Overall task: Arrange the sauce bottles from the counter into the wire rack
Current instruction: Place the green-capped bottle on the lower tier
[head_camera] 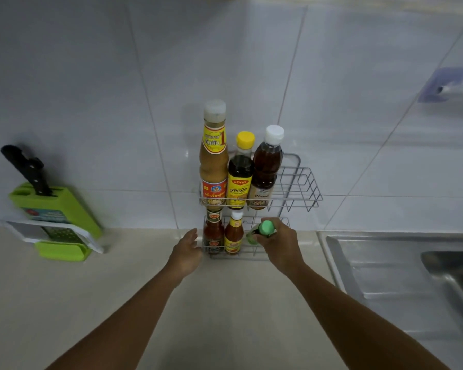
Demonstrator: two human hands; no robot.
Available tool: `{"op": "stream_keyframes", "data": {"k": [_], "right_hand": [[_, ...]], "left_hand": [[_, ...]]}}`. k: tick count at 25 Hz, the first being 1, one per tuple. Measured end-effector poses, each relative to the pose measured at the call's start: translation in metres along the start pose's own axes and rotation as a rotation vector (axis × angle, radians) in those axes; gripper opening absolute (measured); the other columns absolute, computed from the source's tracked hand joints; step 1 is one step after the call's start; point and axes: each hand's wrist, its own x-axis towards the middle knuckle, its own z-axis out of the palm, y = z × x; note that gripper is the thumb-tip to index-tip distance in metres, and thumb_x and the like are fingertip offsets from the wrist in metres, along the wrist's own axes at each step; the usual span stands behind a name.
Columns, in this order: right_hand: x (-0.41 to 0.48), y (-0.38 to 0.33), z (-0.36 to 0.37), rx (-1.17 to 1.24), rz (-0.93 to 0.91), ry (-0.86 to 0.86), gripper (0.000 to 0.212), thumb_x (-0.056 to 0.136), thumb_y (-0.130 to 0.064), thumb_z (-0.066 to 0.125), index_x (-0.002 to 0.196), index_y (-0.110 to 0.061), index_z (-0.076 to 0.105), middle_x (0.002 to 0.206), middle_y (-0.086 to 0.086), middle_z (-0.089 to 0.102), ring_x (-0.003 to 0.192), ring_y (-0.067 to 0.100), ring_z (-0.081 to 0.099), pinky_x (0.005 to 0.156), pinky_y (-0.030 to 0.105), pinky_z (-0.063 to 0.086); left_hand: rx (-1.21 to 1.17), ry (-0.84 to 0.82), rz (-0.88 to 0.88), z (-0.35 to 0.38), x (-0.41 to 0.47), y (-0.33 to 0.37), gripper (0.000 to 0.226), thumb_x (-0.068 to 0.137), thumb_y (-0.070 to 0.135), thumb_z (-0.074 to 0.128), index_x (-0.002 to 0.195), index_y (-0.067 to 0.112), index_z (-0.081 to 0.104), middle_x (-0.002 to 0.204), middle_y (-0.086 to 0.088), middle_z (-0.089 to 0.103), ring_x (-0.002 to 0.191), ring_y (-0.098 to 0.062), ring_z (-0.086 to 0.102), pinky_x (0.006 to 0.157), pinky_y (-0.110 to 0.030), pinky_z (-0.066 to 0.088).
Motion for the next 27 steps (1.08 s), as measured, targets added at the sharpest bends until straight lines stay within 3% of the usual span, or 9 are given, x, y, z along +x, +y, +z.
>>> {"op": "stream_keyframes", "data": {"k": [2, 6, 9, 14, 17, 20, 22, 25, 27], "right_hand": [[0.008, 0.006, 0.008, -0.082, -0.008, -0.042, 0.031, 0.082, -0.016, 0.082, 0.103, -0.022, 0.061, 0.082, -0.013, 0.062, 0.080, 0.013, 0.060, 0.061, 0.015, 0.043], [0.025, 0.012, 0.017, -0.201, -0.023, -0.123, 0.045, 0.079, -0.025, 0.083, 0.118, -0.020, 0.062, 0.095, -0.004, 0.065, 0.087, 0.018, 0.062, 0.064, 0.024, 0.044], [0.032, 0.013, 0.021, -0.222, -0.022, -0.153, 0.045, 0.078, -0.025, 0.085, 0.117, -0.017, 0.064, 0.096, -0.003, 0.064, 0.088, 0.018, 0.059, 0.062, 0.020, 0.040], [0.033, 0.016, 0.023, -0.250, -0.054, -0.176, 0.043, 0.079, -0.024, 0.086, 0.114, -0.012, 0.065, 0.094, -0.002, 0.062, 0.086, 0.017, 0.056, 0.059, 0.013, 0.033], [0.033, 0.022, 0.022, -0.236, -0.042, -0.224, 0.050, 0.075, -0.020, 0.088, 0.118, -0.012, 0.064, 0.100, -0.003, 0.064, 0.091, 0.017, 0.059, 0.062, 0.011, 0.035], [0.027, 0.033, 0.019, -0.223, -0.046, -0.265, 0.066, 0.074, -0.014, 0.088, 0.133, -0.015, 0.059, 0.119, 0.002, 0.069, 0.107, 0.023, 0.065, 0.080, 0.023, 0.051], [0.018, 0.037, 0.014, -0.235, -0.064, -0.247, 0.073, 0.077, -0.008, 0.085, 0.142, -0.013, 0.053, 0.135, 0.006, 0.065, 0.124, 0.025, 0.060, 0.098, 0.030, 0.048], [0.001, 0.040, 0.011, -0.236, -0.050, -0.189, 0.068, 0.084, -0.002, 0.076, 0.145, -0.010, 0.047, 0.142, 0.009, 0.060, 0.134, 0.027, 0.054, 0.104, 0.029, 0.044], [-0.019, 0.039, 0.011, -0.188, 0.023, -0.096, 0.066, 0.088, -0.003, 0.069, 0.148, -0.010, 0.043, 0.149, 0.010, 0.053, 0.137, 0.028, 0.050, 0.113, 0.037, 0.043]], "left_hand": [[-0.011, -0.036, -0.004, 0.004, 0.003, -0.001, 0.067, 0.091, -0.006, 0.046, 0.153, 0.018, 0.033, 0.155, -0.005, 0.042, 0.142, -0.023, 0.041, 0.100, -0.028, 0.039], [-0.028, -0.030, 0.060, 0.008, -0.004, 0.007, 0.062, 0.090, -0.011, 0.044, 0.140, 0.024, 0.053, 0.123, 0.012, 0.060, 0.116, -0.007, 0.056, 0.067, 0.004, 0.040], [-0.057, -0.007, 0.070, 0.008, -0.007, 0.008, 0.059, 0.091, -0.010, 0.046, 0.142, 0.021, 0.052, 0.121, 0.012, 0.060, 0.112, -0.002, 0.051, 0.061, 0.011, 0.034], [-0.046, -0.012, 0.082, 0.007, -0.006, 0.004, 0.061, 0.091, -0.007, 0.046, 0.144, 0.024, 0.051, 0.127, 0.014, 0.060, 0.114, 0.001, 0.050, 0.065, 0.007, 0.034], [-0.048, -0.043, 0.088, 0.007, -0.008, 0.002, 0.061, 0.092, -0.006, 0.046, 0.145, 0.024, 0.048, 0.128, 0.014, 0.058, 0.119, -0.001, 0.049, 0.078, -0.006, 0.038], [-0.032, -0.062, 0.087, 0.004, -0.013, 0.003, 0.059, 0.093, -0.006, 0.047, 0.146, 0.021, 0.047, 0.131, 0.008, 0.058, 0.120, -0.003, 0.048, 0.094, -0.017, 0.033], [-0.024, -0.067, 0.083, 0.000, -0.017, 0.004, 0.056, 0.094, -0.005, 0.048, 0.145, 0.018, 0.047, 0.139, 0.000, 0.057, 0.117, -0.003, 0.047, 0.096, -0.019, 0.033], [-0.022, -0.075, 0.087, -0.006, -0.028, 0.007, 0.051, 0.095, -0.002, 0.050, 0.142, 0.016, 0.051, 0.142, -0.004, 0.057, 0.119, -0.008, 0.051, 0.098, -0.021, 0.035], [0.009, -0.103, 0.096, -0.012, -0.038, 0.010, 0.048, 0.096, 0.001, 0.051, 0.141, 0.015, 0.052, 0.140, -0.006, 0.059, 0.115, -0.010, 0.054, 0.095, -0.021, 0.039]]}}
